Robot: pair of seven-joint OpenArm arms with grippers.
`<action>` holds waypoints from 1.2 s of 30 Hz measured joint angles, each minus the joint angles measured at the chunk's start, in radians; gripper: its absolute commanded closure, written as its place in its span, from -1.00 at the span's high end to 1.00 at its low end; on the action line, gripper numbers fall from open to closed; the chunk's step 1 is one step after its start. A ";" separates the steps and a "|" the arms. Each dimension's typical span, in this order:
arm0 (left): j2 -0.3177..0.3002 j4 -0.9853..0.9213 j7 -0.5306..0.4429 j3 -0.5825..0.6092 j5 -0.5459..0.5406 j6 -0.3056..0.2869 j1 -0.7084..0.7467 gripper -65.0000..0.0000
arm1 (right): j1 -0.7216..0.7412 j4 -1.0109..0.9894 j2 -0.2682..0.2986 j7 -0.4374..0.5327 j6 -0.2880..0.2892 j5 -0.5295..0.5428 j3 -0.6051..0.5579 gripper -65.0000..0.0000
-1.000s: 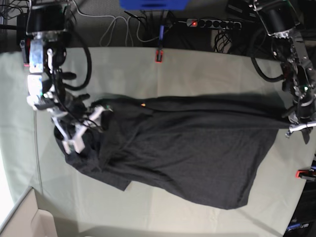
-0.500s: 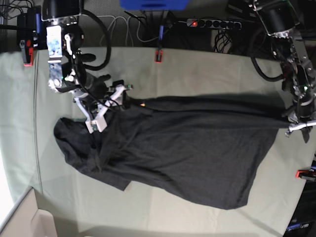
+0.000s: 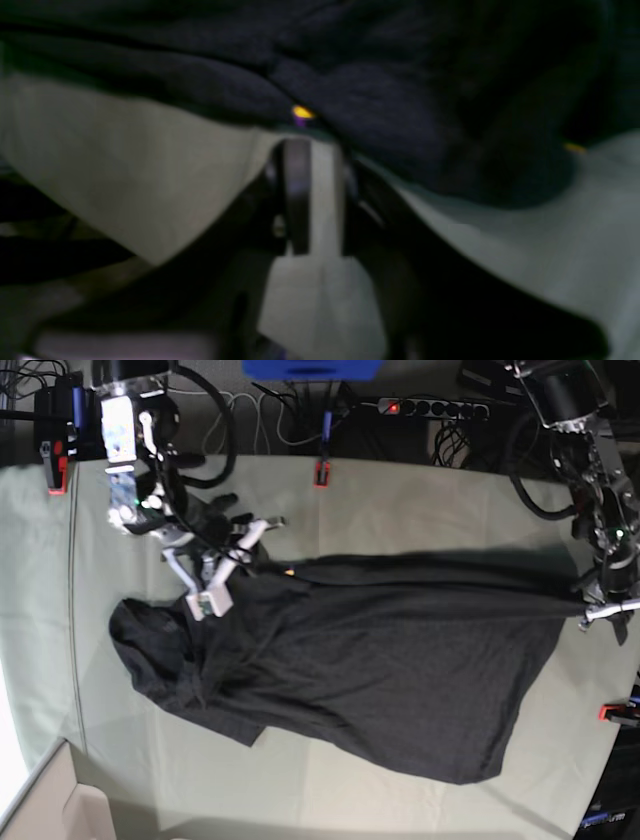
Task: Layout the t-shirt on the table in an organized manner, then fold the t-shirt properly
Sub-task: 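Drag the shirt edge with the right gripper toward the left gripper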
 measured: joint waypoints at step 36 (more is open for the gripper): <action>0.005 -0.001 -0.001 -0.002 0.003 0.000 0.000 -1.00 | 0.175 -0.319 -0.018 0.034 -0.003 0.002 0.000 -0.33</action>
